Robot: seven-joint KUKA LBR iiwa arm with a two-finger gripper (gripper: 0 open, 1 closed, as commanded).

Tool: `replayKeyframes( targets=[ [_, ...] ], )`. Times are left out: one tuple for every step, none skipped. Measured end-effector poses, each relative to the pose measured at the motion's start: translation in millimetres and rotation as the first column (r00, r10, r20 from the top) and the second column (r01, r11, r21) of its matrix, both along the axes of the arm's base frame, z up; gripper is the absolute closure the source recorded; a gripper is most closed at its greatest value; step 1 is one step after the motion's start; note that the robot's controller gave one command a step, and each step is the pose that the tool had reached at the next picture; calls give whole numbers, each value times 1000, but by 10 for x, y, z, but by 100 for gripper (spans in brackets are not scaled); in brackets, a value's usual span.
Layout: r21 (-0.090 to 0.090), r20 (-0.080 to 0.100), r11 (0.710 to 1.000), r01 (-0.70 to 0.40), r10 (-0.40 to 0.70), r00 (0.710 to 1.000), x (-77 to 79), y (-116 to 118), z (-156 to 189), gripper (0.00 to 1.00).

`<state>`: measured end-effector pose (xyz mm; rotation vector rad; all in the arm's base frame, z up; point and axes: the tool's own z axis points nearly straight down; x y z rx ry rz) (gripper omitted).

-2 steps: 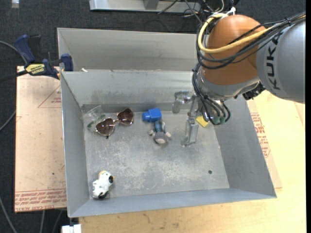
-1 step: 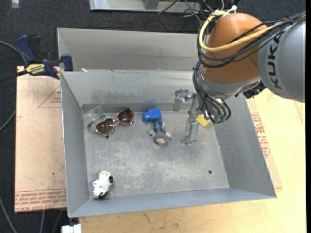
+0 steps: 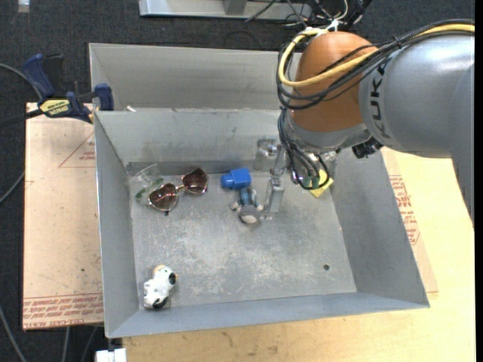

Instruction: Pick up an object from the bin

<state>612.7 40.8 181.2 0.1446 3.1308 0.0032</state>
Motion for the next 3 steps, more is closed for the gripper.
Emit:
replayKeyframes(
  targets=[
    [-1,-11,998,-59,59,998,-7,26,-291,0],
    [0,-3,989,146,-146,989,144,-25,-437,0],
    [3,4,970,244,-244,970,228,-25,-1104,0]
  ],
)
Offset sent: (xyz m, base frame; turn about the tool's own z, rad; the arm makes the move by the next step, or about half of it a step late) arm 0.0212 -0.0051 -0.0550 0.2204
